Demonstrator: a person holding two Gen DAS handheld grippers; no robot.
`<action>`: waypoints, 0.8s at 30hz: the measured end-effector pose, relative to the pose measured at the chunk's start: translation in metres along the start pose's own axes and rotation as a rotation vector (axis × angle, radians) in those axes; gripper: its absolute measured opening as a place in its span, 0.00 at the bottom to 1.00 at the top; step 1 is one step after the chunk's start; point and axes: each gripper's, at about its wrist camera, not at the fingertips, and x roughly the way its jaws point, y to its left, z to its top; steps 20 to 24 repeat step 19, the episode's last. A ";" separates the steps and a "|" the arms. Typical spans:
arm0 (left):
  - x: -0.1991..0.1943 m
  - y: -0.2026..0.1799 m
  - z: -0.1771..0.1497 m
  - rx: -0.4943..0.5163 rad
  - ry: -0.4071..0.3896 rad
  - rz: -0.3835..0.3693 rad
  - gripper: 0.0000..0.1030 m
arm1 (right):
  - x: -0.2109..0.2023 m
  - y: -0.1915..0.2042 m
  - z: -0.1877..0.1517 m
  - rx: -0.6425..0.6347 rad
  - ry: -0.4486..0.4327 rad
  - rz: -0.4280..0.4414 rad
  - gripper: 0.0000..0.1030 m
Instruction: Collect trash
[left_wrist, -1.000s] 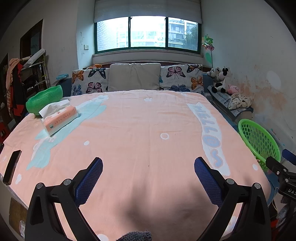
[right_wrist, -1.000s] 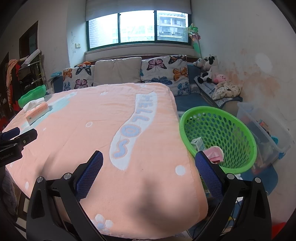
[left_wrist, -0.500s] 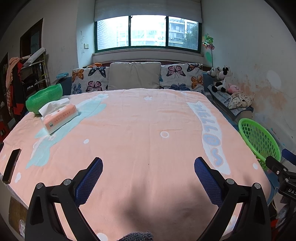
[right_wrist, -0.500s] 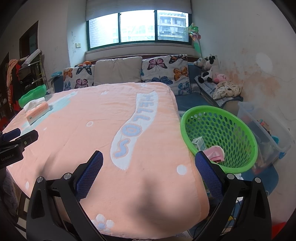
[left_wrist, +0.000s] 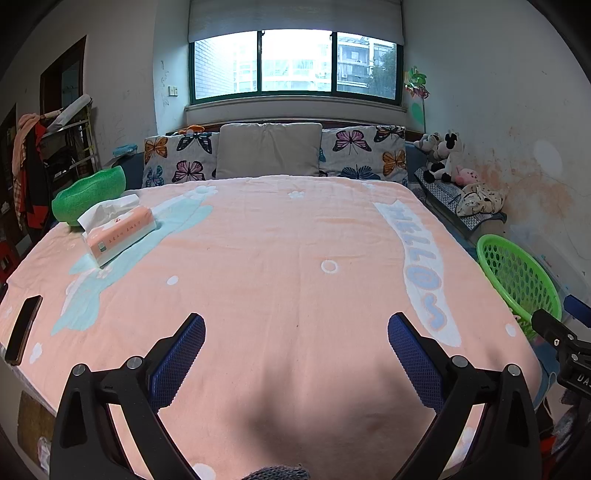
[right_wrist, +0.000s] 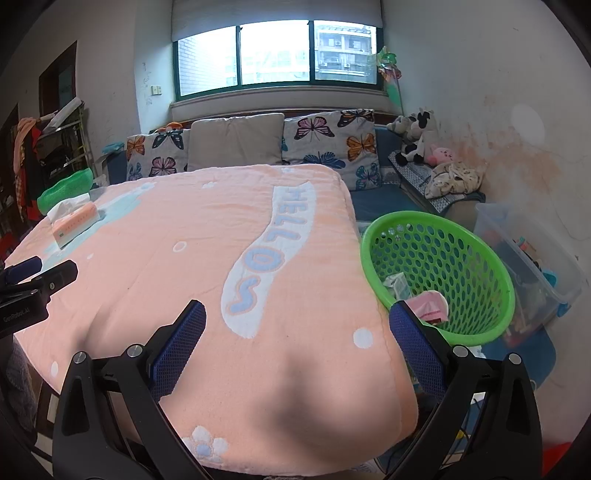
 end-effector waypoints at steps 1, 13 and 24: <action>0.000 0.000 0.000 0.000 -0.001 0.001 0.93 | 0.000 0.000 0.000 0.000 0.000 0.000 0.96; 0.000 0.004 0.000 -0.006 -0.003 0.009 0.93 | 0.000 0.002 -0.001 0.002 0.003 0.004 0.96; 0.000 0.003 0.001 -0.004 -0.001 0.008 0.93 | 0.001 0.002 0.000 0.002 0.003 0.005 0.96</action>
